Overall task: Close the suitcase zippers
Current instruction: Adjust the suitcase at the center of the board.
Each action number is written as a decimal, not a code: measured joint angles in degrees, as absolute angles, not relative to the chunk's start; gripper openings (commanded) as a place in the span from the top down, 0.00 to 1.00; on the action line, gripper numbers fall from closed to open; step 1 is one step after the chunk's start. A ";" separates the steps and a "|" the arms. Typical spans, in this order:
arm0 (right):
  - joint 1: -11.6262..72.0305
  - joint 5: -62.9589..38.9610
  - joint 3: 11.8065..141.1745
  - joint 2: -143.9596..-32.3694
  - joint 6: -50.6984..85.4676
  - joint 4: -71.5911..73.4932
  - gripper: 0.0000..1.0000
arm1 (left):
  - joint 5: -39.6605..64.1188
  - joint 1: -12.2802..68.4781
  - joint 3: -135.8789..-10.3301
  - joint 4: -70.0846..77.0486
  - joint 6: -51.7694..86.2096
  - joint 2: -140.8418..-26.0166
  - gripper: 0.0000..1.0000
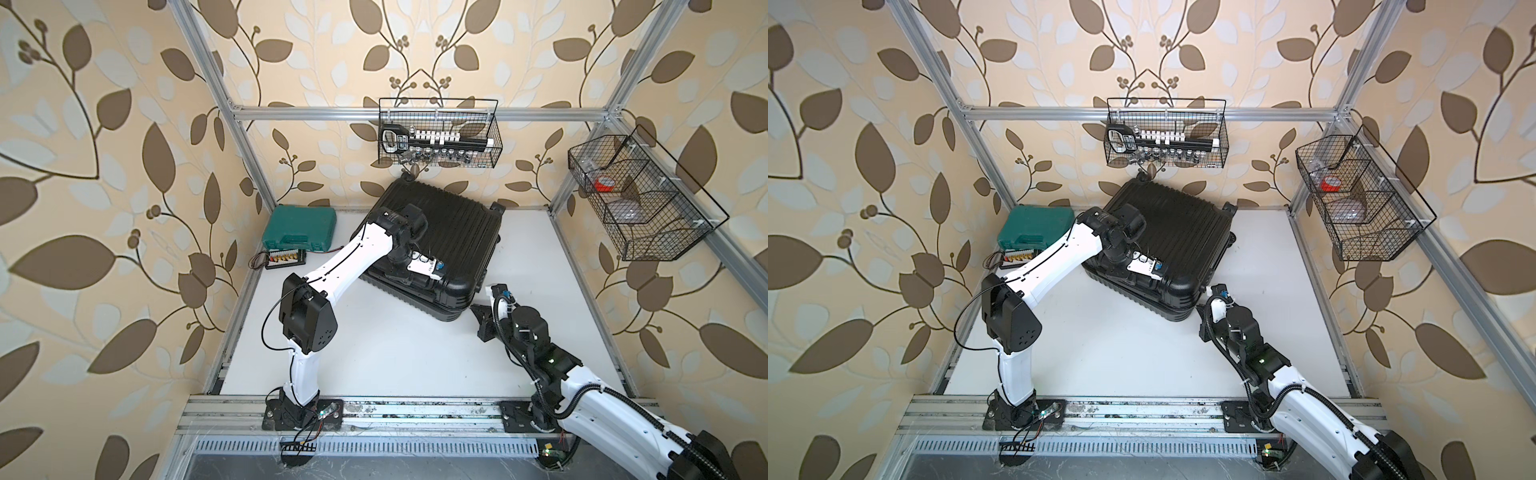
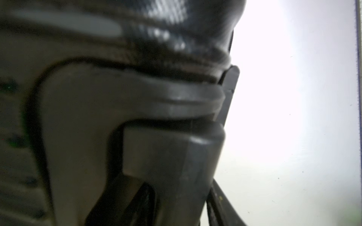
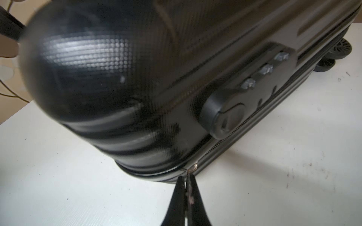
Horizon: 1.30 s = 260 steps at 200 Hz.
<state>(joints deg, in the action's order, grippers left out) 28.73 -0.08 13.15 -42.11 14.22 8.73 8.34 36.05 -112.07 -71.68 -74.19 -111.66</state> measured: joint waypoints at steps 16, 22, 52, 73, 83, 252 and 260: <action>28.73 -0.19 13.15 -42.06 14.35 8.71 1.00 | 6.90 36.03 -111.77 -70.91 -73.97 -111.61 0.47; 28.73 -0.21 13.15 -42.06 14.37 8.71 1.00 | 6.66 36.01 -111.68 -70.48 -73.87 -111.61 0.48; 28.73 -0.21 13.15 -42.06 14.55 8.71 1.00 | 5.34 35.94 -111.66 -70.57 -73.89 -111.61 0.65; 28.71 -0.25 13.15 -42.06 14.94 8.64 1.00 | 4.95 36.10 -111.68 -71.11 -76.51 -111.59 0.76; 28.69 -0.23 13.13 -42.06 15.25 8.60 1.00 | 4.97 36.07 -111.68 -71.02 -76.97 -111.57 0.78; 28.58 -4.49 10.72 -36.29 21.28 7.20 1.00 | 2.07 37.47 -107.02 -67.13 -77.87 -106.43 0.84; 28.58 -4.82 10.70 -36.21 21.32 7.05 1.00 | 1.69 37.58 -106.80 -66.85 -77.76 -106.28 0.84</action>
<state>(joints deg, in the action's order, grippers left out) 28.58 -4.82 10.70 -36.21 21.32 7.05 1.69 37.58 -106.80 -66.85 -77.76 -106.28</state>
